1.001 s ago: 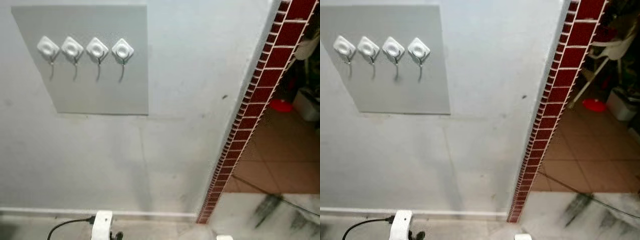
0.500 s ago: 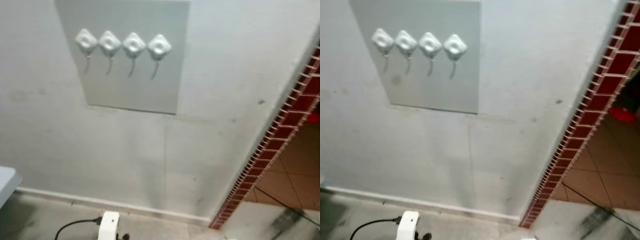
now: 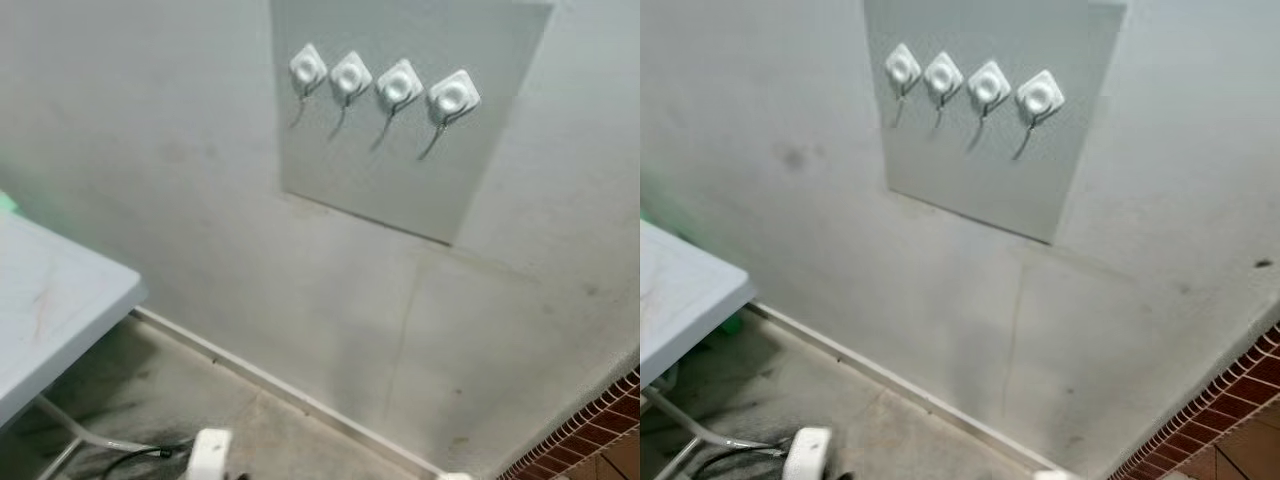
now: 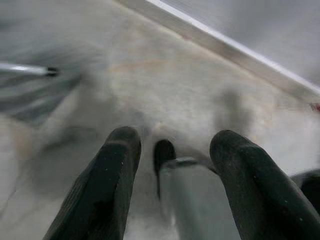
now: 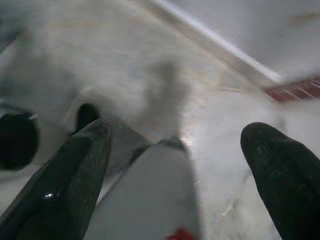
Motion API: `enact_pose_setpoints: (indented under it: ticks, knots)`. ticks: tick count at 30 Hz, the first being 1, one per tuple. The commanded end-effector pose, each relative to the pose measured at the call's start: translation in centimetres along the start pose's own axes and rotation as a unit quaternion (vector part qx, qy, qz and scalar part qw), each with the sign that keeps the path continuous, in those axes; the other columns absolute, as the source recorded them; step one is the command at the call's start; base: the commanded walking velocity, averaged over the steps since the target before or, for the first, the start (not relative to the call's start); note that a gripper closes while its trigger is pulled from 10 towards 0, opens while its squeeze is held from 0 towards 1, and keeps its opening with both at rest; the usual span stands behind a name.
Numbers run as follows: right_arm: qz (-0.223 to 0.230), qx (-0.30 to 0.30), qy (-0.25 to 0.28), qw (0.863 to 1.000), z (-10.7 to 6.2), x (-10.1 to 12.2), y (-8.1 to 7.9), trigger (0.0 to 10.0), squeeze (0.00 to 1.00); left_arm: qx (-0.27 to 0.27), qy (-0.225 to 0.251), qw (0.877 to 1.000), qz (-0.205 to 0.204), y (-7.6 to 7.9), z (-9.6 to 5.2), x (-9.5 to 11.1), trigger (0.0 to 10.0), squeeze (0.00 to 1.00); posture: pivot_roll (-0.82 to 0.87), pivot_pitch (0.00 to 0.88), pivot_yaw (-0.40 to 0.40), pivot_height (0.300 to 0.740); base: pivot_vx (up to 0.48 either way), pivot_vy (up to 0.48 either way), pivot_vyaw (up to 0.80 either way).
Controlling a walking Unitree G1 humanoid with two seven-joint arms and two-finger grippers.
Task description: Hang keys on a hook
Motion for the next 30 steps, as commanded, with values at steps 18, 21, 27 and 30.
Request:
enact_pose_setpoints:
  ticks: [18,21,27,30]
  knots:
    - [-0.006,-0.019,-0.01,1.0,-0.3,-0.5,1.2,10.0,0.0,-0.005,-0.024,1.0,-0.014,1.6,0.0,-1.5,10.0,0.0,0.02,0.01,0.046,0.74,0.0,0.0,0.8]
    - [-0.006,-0.02,-0.01,1.0,-0.3,-0.5,1.3,10.0,0.0,-0.001,-0.027,1.0,-0.016,0.7,-0.3,-2.1,10.0,0.0,0.02,0.01,0.046,0.74,0.0,0.0,0.8]
    - [-0.005,-0.021,-0.002,1.0,-0.3,-0.1,1.5,10.0,0.0,0.009,-0.032,0.999,-0.019,-1.0,-0.9,-3.2,10.0,0.0,0.02,0.014,0.043,0.74,0.0,0.0,0.8]
    - [-0.006,-0.021,0.001,1.0,-0.2,0.1,1.6,10.0,0.0,0.014,-0.034,0.999,-0.019,-1.7,-1.2,-3.6,10.0,0.0,0.02,0.017,0.043,0.74,0.0,0.0,0.8]
Point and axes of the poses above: a point about 5 cm out from each wrist's last joint towards the gripper, its own z axis pointing out of the wrist towards the gripper, its own x axis along the axis of the wrist's last joint, y = z × x, the point moved 3 cm from there along z, pointing out of the wrist towards the gripper, and after that the axes turned 9 degrees about z, right-handed, at the moved point
